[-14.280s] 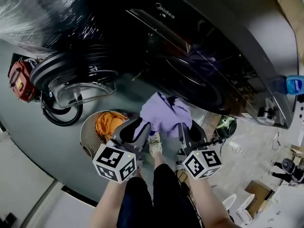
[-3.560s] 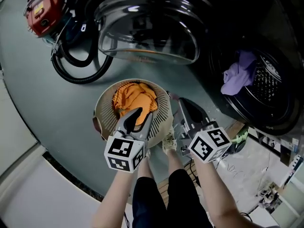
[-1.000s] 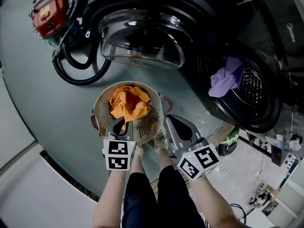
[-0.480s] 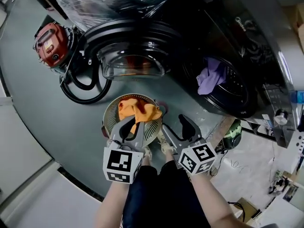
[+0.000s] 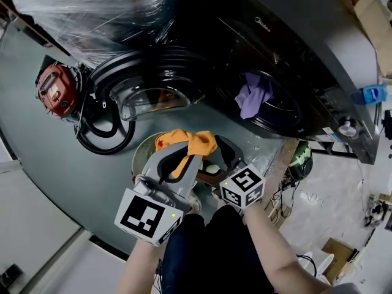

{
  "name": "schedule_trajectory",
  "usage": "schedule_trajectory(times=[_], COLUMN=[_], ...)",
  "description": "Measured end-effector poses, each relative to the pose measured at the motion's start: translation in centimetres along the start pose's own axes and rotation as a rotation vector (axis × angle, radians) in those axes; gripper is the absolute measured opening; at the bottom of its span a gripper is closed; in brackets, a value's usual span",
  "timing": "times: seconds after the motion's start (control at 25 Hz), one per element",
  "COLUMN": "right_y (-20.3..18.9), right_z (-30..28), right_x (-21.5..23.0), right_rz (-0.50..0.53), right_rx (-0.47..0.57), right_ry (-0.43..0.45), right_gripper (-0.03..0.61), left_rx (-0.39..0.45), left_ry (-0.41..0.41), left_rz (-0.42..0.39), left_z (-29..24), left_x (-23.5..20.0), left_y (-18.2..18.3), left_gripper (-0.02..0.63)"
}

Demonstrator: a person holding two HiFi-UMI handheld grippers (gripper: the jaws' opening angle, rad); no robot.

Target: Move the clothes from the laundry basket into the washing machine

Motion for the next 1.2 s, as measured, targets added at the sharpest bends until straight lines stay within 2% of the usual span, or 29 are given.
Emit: schedule_trajectory(times=[0.04, 0.08, 0.12, 0.2, 0.24, 0.44, 0.56, 0.64, 0.8, 1.04, 1.2], right_y=[0.0, 0.0, 0.1, 0.5, 0.9, 2.1, 2.7, 3.2, 3.4, 2.4, 0.8], right_z=[0.0, 0.2, 0.5, 1.6, 2.1, 5.1, 7.2, 8.4, 9.4, 8.6, 6.9], right_x=[0.2, 0.5, 0.9, 2.0, 2.7, 6.6, 9.2, 11.0, 14.3, 19.7, 24.5], right_rz=[0.023, 0.045, 0.056, 0.039, 0.025, -0.087, -0.138, -0.153, -0.178, -0.253, -0.346], right_rx=[-0.010, -0.009, 0.008, 0.069, 0.093, 0.164, 0.220, 0.255, 0.315, 0.412, 0.467], right_ry=[-0.010, -0.031, -0.060, -0.125, -0.151, -0.223, -0.278, -0.329, -0.400, -0.482, -0.537], right_gripper=[0.555, 0.500, 0.392, 0.112, 0.061, 0.052, 0.052, 0.052, 0.054, 0.054, 0.053], left_rx=[0.029, 0.046, 0.053, 0.060, 0.066, 0.054, -0.017, -0.069, -0.144, -0.238, -0.271], left_ry=[-0.018, -0.033, -0.045, -0.057, -0.055, -0.023, -0.022, -0.022, 0.003, 0.039, 0.079], left_rz=[0.000, 0.002, 0.007, 0.017, 0.023, 0.045, 0.015, 0.016, 0.057, 0.161, 0.213], left_z=[-0.3, -0.7, -1.0, -1.9, -2.4, -5.1, -7.0, -8.5, -11.2, -13.4, -14.7], left_x=[0.1, 0.2, 0.3, 0.4, 0.4, -0.1, 0.0, 0.1, 0.3, 0.6, 0.0], left_y=[0.8, 1.5, 1.9, 2.3, 2.3, 0.5, -1.8, -3.8, -8.6, -15.3, -19.1], left_gripper=[0.028, 0.028, 0.028, 0.028, 0.028, 0.029, 0.041, 0.073, 0.171, 0.199, 0.204])
Point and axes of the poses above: the fingertips, and each gripper's own axes: z backward along the fingers, x to its right, y out of its top, the point moved 6 cm from there along z, backward along the fingers, and after that the axes turned 10 degrees about -z, right-handed, at the moved point
